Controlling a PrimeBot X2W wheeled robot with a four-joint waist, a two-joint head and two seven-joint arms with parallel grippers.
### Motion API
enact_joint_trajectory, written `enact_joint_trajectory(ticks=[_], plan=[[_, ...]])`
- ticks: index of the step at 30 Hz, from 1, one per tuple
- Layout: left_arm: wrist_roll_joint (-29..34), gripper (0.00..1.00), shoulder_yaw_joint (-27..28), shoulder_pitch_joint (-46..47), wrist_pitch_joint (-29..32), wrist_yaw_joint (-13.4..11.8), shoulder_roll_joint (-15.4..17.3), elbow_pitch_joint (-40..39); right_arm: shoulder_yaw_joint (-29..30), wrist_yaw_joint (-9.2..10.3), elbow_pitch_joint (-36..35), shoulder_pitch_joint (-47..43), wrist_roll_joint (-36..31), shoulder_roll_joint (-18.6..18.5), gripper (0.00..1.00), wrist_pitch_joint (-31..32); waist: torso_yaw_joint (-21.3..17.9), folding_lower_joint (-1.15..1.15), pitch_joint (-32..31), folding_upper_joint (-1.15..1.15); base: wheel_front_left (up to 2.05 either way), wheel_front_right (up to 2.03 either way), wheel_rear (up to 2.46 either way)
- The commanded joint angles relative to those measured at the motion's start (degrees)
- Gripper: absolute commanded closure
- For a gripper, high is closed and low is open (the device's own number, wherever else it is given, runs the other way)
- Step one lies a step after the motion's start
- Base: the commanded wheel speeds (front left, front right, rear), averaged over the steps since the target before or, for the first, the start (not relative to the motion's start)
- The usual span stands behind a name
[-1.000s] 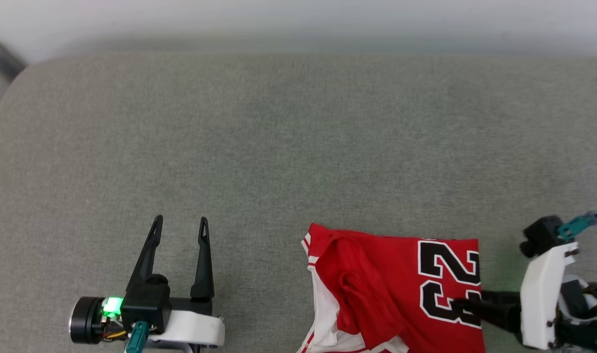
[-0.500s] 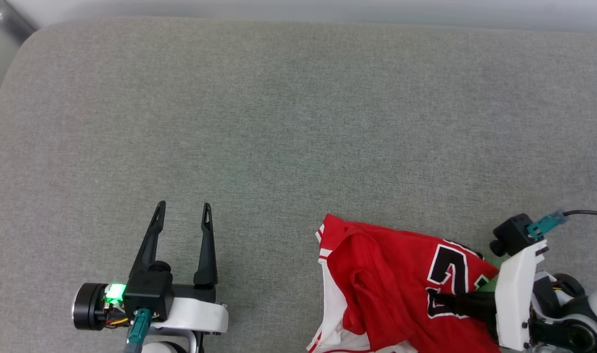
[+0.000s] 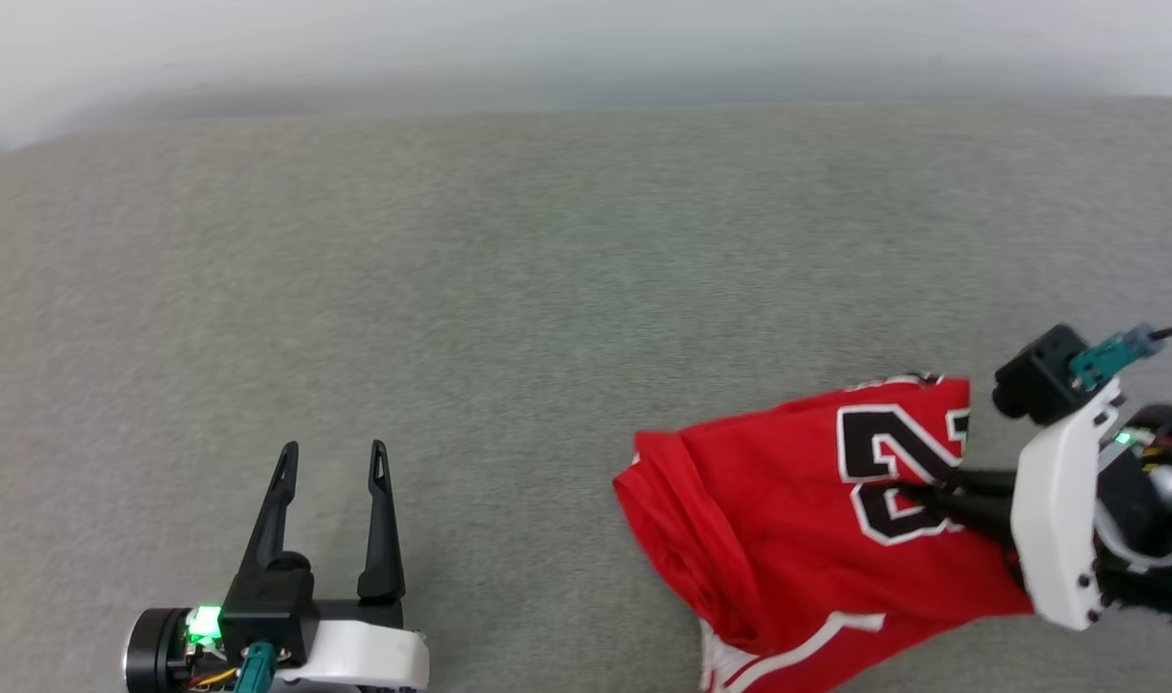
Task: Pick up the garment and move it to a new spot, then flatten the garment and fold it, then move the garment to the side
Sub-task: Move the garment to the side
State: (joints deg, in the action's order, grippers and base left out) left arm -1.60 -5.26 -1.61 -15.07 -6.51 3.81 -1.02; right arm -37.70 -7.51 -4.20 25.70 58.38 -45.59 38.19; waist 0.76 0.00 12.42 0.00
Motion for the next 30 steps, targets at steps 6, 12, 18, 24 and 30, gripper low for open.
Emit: enact_joint_trajectory(ticks=[6, 12, 18, 24, 30], plan=[[0.6, 0.00, 0.8, 0.3, -0.1, 0.2, 0.2, -1.3, -1.4, 0.05, -2.7, 7.5, -2.3, -6.8, 1.00, 0.9, -10.1, 0.00, 1.0, 0.00, 0.00, 0.00, 0.00], [1.5, 0.00, 1.5, 2.7, -0.1, 0.7, 1.9, -2.4, 0.1, 0.05, 1.8, 12.2, -5.3, -10.5, 1.00, -1.7, -15.6, 0.00, 7.1, 0.00, 0.00, 0.00, 0.00], [2.5, 0.00, 2.0, 6.2, -0.1, 1.2, 4.5, -3.8, 2.5, 0.05, 11.5, 16.3, -8.8, -12.5, 1.00, -6.1, -17.9, 0.00, 14.0, 0.00, 0.00, 0.00, 0.00], [2.9, 0.00, 2.3, 8.4, -0.1, 1.3, 6.6, -5.9, 5.8, 0.05, 23.0, 19.8, -12.3, -11.9, 1.00, -9.8, -18.1, 0.00, 19.4, 0.00, 0.00, 0.00, 0.00], [3.0, 0.00, 2.1, 9.4, -0.1, 1.3, 7.8, -7.3, 9.9, 0.05, 31.0, 21.4, -14.0, -10.6, 1.00, -12.5, -17.5, 0.00, 22.4, 0.00, 0.00, 0.00, 0.00]])
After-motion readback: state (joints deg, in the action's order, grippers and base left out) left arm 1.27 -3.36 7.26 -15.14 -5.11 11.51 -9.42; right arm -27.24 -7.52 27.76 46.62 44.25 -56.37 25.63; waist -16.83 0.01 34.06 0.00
